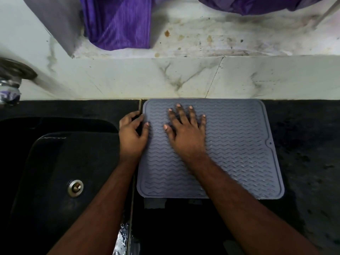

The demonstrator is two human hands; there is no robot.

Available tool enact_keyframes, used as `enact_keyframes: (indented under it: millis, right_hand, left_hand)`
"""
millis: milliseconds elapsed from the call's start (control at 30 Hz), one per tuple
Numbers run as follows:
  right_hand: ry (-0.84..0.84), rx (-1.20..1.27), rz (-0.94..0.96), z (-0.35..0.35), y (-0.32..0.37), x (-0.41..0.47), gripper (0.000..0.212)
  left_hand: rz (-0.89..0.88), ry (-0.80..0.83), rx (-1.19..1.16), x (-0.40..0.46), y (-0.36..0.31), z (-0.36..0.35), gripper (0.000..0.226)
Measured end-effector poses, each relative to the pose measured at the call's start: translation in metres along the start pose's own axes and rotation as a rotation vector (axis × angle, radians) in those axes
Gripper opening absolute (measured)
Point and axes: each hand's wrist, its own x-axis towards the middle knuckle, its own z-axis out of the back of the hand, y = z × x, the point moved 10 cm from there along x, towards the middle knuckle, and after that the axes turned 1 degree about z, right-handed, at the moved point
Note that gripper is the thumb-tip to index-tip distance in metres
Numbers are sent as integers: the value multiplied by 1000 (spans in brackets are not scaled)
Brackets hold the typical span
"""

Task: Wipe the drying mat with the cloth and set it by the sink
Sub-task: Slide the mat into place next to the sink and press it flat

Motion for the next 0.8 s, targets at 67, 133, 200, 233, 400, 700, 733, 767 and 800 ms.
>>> enact_keyframes:
  millis: [67,133,200,233,400,700,733,767,800]
  right_hand:
    - [-4,-18,-5,-2,4,1,60]
    - [-13,-43,-13,-3,7,2,60]
    - [-4,-44,-15,-6,9,2,61]
    - [-3,-45,-13,-6,11,2,61]
    - [-1,-57,-26,-8,16,3,61]
    - [-8,-81,15,-7,21,0,58]
    - [-7,-84,17,-7,22,0,58]
    - [-9,-86,20,-7,22,-1,57]
    - [-13,-89,24,-7,22,-1,57]
  left_hand:
    - [4,1,-9,1,1,2,33]
    - [0,7,-34,2,1,4,33]
    - [-4,41,-36,5,3,5,35]
    - [-9,61,-41,6,5,7,37]
    - [-69,76,-88,8,14,12,33]
    - [-44,-25,-89,2,14,15,19]
    - [-43,-32,-84,2,14,16,18]
    - [-44,-40,-80,3,14,17,17]
    - [-44,-45,-79,3,14,18,16]
